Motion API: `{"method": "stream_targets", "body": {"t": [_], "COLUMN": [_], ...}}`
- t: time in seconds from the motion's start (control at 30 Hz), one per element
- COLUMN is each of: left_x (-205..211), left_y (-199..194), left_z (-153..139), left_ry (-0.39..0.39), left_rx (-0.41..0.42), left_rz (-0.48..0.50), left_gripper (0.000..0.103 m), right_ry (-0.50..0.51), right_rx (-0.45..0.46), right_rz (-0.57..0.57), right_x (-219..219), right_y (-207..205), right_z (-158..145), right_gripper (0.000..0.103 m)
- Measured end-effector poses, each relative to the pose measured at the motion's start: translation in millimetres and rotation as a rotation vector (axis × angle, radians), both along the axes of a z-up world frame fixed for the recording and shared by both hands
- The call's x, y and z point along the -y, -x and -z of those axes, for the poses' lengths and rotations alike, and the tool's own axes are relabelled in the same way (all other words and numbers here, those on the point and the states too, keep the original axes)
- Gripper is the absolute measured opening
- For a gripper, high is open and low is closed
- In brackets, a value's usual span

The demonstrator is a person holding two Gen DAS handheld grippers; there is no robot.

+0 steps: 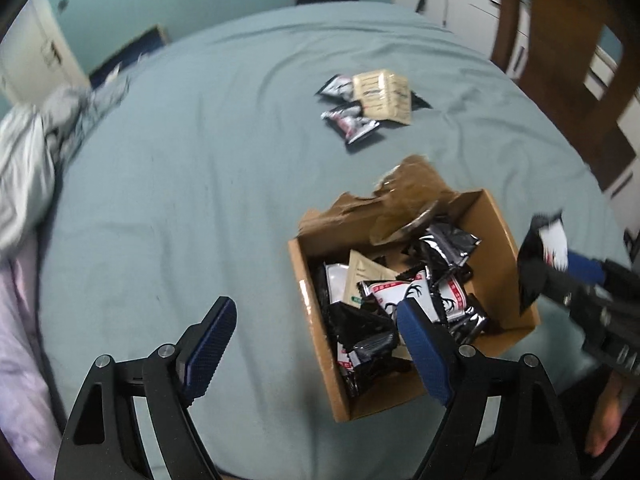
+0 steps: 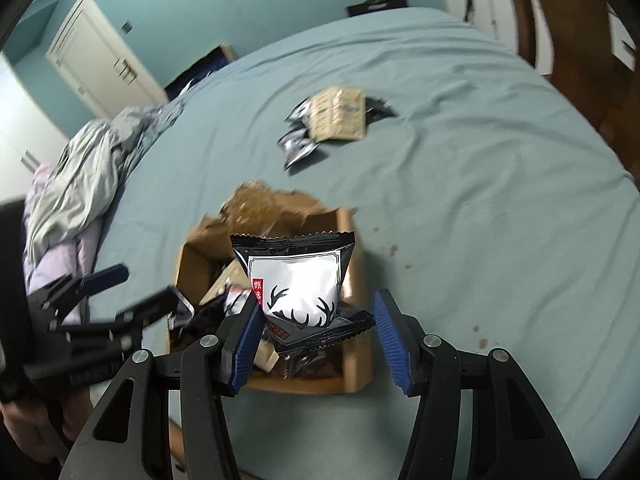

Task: Organize snacks
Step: 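Carry both packets into the box and open both tools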

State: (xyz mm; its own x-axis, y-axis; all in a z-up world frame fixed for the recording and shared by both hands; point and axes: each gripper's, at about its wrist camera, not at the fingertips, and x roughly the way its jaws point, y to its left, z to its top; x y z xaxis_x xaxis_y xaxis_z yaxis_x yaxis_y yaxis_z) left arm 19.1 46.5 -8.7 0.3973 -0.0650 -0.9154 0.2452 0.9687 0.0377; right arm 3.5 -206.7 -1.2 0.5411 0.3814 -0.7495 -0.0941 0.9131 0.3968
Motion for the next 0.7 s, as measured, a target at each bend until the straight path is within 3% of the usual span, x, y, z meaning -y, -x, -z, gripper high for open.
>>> {"method": "stream_targets", "body": {"t": [0.3,0.4,0.43,0.5,0.7], "left_x": [6.9,1.7,0.4,-1.3,-2.9], "left_y": [-5.1,-10.0,-11.3,-12.5,-12.6], "left_z": [7.0,9.1,9.4,9.6,7.7], "left_ry": [-0.020,-0.023,-0.025,-0.026,-0.021], "left_rx": [-0.001,-0.012,-0.011,-0.010,-0.003], "left_rz": [-0.010,-0.038,-0.045,-0.053,-0.065], "left_gripper": [0.083,0.083,0.083,0.083,0.083], "right_ry": [0.035,-0.033,-0.051,-0.066,0.026], "right_rx": [-0.005,-0.013,-0.007,0.011,0.046], "right_rz": [-0.087,-0.061,-0.054,-0.035,0.043], "right_x": [-21.2,-18.3,-18.0,-15.9,-15.3], "right_y": [-8.9,-8.7,-7.4,-4.4,-2.1], "right_z": [4.2,4.8,3.8,1.7,1.1], "right_gripper": [0.054,0.054,0.056,0.071,0.074]}}
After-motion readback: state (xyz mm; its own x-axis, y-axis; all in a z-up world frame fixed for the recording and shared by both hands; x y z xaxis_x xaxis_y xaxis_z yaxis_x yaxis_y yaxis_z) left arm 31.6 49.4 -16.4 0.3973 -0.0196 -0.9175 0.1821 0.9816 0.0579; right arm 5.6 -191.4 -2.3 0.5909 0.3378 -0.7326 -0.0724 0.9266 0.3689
